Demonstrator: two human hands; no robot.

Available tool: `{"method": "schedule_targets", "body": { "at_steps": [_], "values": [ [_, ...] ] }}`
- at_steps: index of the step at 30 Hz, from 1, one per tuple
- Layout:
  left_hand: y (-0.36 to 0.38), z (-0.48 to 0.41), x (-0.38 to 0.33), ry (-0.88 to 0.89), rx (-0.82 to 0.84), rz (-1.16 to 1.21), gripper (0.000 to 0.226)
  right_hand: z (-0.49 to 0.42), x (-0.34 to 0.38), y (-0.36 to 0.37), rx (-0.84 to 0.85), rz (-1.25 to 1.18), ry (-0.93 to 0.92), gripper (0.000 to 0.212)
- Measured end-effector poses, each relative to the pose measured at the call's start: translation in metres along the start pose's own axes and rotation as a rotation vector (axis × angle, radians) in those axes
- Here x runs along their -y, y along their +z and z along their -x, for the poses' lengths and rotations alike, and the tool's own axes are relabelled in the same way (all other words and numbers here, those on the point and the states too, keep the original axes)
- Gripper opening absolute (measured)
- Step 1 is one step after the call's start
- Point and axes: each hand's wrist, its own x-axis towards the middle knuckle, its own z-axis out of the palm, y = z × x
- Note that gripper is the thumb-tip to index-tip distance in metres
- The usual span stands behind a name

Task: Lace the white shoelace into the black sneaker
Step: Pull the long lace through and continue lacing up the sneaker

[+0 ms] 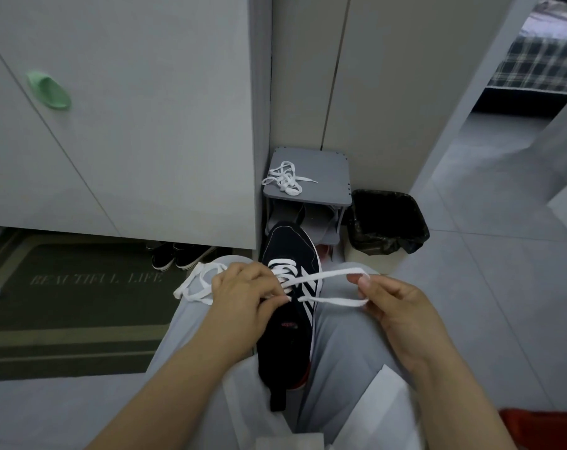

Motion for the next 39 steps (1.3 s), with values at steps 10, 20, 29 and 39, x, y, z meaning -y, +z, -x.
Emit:
{"method": "schedule_targets", "body": {
  "at_steps": [10, 20, 29, 39],
  "values": [
    [-0.025, 0.014, -0.019, -0.346, -0.198, 1.101, 0.024, -0.007, 0.000, 0.022, 0.097, 0.215, -0.032, 0.012],
    [-0.030, 0.012, 0.006, -0.257, -0.052, 0.157, 0.014, -0.010, -0.022, 0.040, 0.044, 0.821, -0.265, 0.009],
    [-0.055, 0.011, 0.020, -0.262, 0.173, -0.139, 0.022, -0.003, -0.029, 0.055, 0.172, 0.873, -0.350, 0.062],
    [-0.077, 0.014, 0.030, -0.371, 0.240, -0.209, 0.013, -0.002, -0.030, 0.054, 0.142, 0.749, -0.346, 0.049]
  ]
}}
